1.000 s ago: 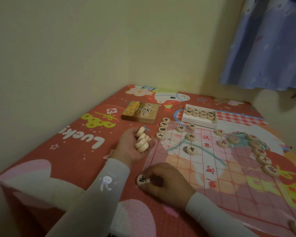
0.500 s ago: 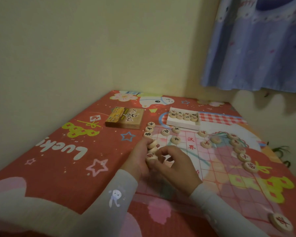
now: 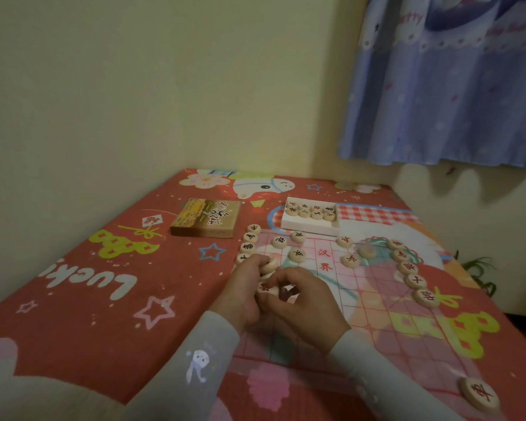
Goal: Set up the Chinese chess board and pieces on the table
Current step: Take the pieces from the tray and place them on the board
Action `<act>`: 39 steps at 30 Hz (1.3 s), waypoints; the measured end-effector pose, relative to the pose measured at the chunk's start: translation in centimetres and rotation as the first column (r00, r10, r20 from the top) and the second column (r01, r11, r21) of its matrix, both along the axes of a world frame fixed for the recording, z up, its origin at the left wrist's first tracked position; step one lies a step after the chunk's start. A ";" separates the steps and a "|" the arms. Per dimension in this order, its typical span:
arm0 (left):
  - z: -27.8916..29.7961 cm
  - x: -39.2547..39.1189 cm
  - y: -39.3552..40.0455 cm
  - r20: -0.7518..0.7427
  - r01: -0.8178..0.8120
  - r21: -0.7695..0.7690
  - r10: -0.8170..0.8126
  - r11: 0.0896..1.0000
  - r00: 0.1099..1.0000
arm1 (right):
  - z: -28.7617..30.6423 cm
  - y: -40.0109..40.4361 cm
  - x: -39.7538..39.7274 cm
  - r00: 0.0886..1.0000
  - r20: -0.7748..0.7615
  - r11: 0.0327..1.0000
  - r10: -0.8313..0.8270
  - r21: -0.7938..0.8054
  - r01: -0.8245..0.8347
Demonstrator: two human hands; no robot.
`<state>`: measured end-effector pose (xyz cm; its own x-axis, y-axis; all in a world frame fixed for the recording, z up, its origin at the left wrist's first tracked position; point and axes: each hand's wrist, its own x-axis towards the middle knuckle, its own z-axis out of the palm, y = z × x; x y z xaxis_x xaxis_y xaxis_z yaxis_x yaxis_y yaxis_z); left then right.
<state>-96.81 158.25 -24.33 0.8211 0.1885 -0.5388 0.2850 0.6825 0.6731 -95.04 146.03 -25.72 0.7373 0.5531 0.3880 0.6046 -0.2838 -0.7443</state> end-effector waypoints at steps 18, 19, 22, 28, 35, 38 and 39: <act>-0.8 1.5 -0.6 0.068 -0.038 -0.003 0.038 0.999 0.997 | -0.7 -12.6 5.3 0.909 -0.133 0.898 -0.394 0.156 0.412; -0.8 1.7 -0.8 0.071 -0.030 -0.009 0.031 1.000 0.997 | -1.1 -13.9 5.4 0.903 -0.130 0.894 -0.409 0.140 0.425; -1.0 2.3 -1.7 0.069 0.002 -0.033 0.000 0.999 0.998 | -2.2 -17.2 5.3 0.888 -0.108 0.885 -0.448 0.087 0.457; -1.1 3.0 -3.8 0.051 0.069 -0.024 -0.068 0.997 0.996 | -3.1 -20.5 3.3 0.891 -0.022 0.892 -0.453 -0.017 0.452; -1.0 3.1 -5.7 0.058 0.093 0.014 -0.094 0.996 0.994 | -4.2 -20.1 1.3 0.926 0.172 0.921 -0.337 -0.141 0.362; -1.0 3.1 -5.8 0.047 0.094 0.033 -0.096 0.995 0.994 | -4.2 -19.8 0.9 0.926 0.229 0.911 -0.302 -0.216 0.350; -1.0 3.1 -5.8 0.043 0.095 0.040 -0.096 0.995 0.994 | -4.1 -19.8 1.0 0.924 0.239 0.901 -0.298 -0.250 0.355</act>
<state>-93.76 152.40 -25.33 0.8594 0.1275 -0.4951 0.3167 0.6274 0.7114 -94.08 126.19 -29.83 0.8232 0.4008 0.4022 0.5626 -0.6709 -0.4831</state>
